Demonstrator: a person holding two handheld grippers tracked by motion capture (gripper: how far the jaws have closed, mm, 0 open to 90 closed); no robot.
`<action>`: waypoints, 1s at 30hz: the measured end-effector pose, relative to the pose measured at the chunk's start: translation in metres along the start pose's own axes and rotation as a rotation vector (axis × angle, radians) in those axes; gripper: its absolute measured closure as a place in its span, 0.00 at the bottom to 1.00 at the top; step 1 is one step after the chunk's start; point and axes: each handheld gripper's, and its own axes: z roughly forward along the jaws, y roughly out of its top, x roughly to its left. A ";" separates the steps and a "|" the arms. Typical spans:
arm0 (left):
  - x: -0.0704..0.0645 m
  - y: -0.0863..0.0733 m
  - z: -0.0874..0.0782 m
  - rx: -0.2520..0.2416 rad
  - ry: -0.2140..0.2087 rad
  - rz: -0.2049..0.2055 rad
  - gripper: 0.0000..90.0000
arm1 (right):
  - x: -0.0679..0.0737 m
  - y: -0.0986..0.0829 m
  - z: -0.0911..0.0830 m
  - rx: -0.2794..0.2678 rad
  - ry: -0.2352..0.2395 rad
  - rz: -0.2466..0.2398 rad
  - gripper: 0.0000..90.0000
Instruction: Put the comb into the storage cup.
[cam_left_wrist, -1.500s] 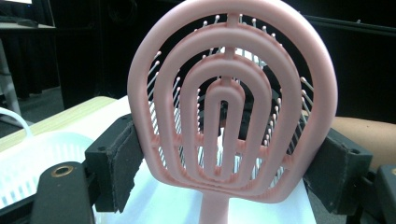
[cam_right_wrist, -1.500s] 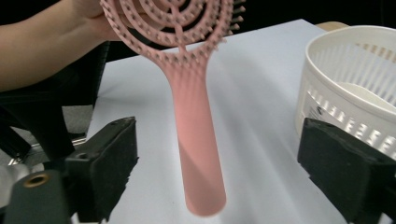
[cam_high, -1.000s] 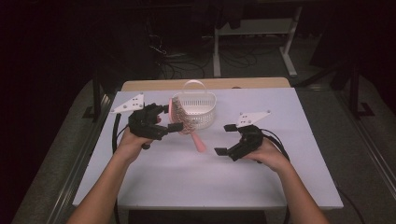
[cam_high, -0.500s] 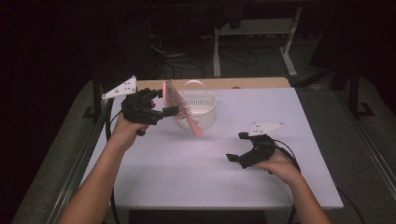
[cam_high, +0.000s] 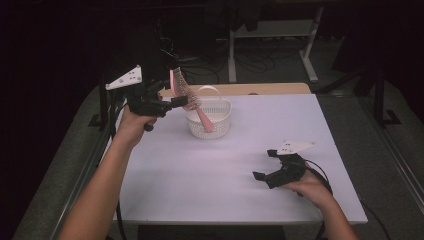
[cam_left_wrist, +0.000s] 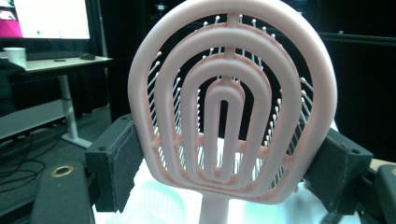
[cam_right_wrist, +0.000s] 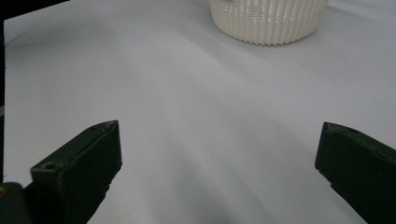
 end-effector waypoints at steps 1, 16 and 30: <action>0.004 0.003 0.001 0.003 0.013 0.000 0.23 | 0.000 -0.001 -0.001 -0.002 -0.001 0.000 0.00; 0.031 0.023 0.016 0.020 0.093 0.014 0.23 | -0.002 -0.005 -0.004 -0.003 -0.008 0.011 0.00; 0.044 0.013 0.035 0.081 0.154 0.001 0.23 | -0.003 -0.005 -0.006 -0.005 -0.005 0.015 0.00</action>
